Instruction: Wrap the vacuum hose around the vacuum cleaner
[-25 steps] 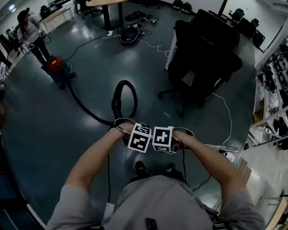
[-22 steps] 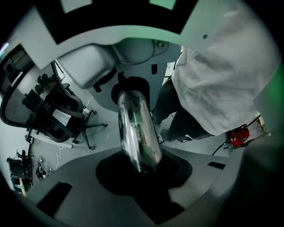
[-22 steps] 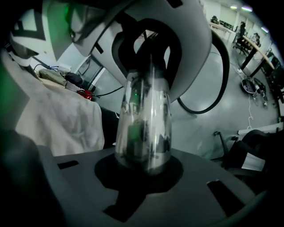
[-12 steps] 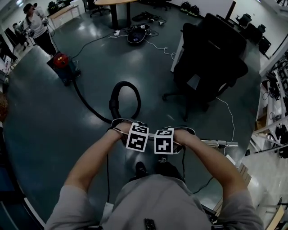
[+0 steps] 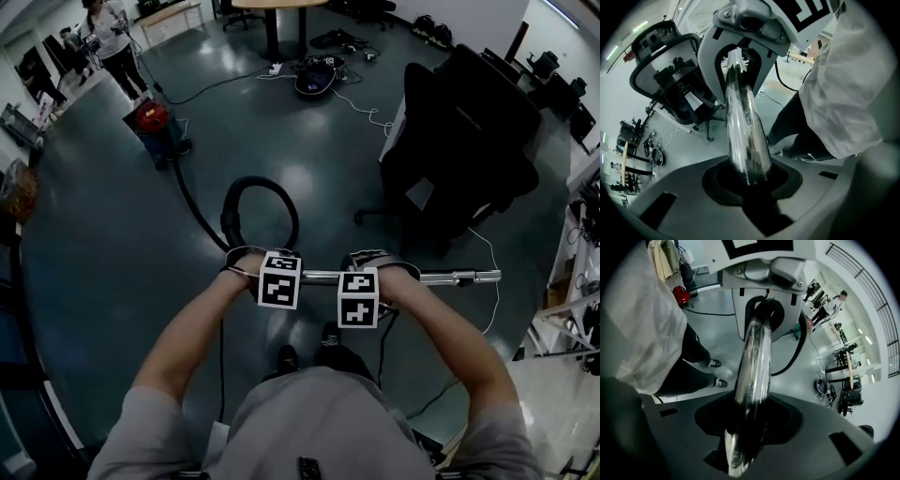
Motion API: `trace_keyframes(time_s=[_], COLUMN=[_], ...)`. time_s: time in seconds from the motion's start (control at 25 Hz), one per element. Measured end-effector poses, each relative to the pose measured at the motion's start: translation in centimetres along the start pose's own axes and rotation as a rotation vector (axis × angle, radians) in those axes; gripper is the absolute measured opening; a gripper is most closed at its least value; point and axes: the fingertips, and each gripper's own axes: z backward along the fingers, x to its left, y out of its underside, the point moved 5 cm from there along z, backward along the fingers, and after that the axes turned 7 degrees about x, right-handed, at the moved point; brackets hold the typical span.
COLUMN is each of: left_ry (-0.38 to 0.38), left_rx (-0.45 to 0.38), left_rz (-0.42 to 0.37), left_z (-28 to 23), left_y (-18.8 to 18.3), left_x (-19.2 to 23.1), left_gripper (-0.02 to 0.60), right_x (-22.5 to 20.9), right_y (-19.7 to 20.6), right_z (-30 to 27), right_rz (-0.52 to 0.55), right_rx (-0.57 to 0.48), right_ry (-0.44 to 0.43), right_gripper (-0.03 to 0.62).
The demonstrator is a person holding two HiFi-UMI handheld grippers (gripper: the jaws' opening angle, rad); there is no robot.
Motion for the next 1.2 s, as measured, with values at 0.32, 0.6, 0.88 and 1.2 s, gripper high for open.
trace_keyframes(time_s=[0.32,0.6,0.88,1.2], left_ry=[-0.019,-0.028,-0.061,-0.122], left_rx=[0.048,0.137,0.17,0.053], left_rz=[0.173,0.341,0.522,0.698], left_z=[-1.2,-1.7,-2.9,-2.2], left_y=[-1.0,2.4,7.0,12.6], left_x=[4.8,5.3,3.9,5.1], left_gripper=[0.112,0.112,0.113,0.114], right_x=[-4.9,-8.7,-12.8,-16.4], right_y=[4.1,5.5,3.3,-0.6], right_z=[-1.0,0.2,2.7,-0.9], right_rz=[0.081,-0.012,-0.258,-0.667], right_rx=[-0.095,-0.293,-0.576,-0.752], right_ry=[0.138,0.187,0.214,-0.129], right_gripper=[0.163,0.164,0.099,0.063])
